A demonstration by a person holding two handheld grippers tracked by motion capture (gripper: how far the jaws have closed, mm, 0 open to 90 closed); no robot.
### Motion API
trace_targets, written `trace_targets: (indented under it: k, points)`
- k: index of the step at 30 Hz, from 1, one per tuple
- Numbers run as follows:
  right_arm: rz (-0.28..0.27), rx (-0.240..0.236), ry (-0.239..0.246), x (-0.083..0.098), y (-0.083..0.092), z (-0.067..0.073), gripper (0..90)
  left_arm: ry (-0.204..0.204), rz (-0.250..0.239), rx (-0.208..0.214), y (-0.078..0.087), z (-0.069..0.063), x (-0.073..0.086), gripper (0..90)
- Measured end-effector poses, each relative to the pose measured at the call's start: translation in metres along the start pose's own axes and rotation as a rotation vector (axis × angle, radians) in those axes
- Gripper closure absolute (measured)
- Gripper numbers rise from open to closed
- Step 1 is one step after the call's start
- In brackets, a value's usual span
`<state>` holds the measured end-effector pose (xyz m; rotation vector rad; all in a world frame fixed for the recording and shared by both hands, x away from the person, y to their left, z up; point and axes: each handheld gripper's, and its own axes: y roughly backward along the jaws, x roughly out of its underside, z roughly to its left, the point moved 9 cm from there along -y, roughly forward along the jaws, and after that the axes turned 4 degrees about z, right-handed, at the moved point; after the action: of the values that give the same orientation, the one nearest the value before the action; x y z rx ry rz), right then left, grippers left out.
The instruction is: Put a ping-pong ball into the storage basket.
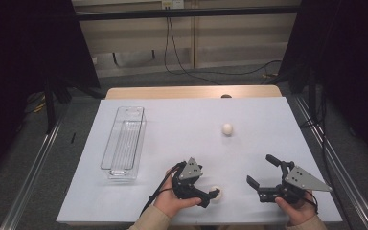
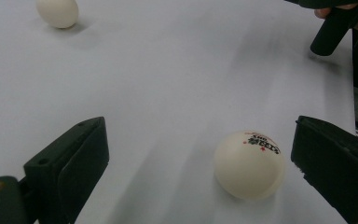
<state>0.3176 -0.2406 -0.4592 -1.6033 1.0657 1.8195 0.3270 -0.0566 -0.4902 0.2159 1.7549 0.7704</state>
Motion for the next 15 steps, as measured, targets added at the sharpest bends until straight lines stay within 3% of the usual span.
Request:
trace_targets:
  k: [15]
  points:
    - [-0.003,-0.006,0.002,-0.0007,0.0002,0.0008,2.1,-0.015,0.029,0.016,-0.0081,-0.0060,-0.0007,5.2]
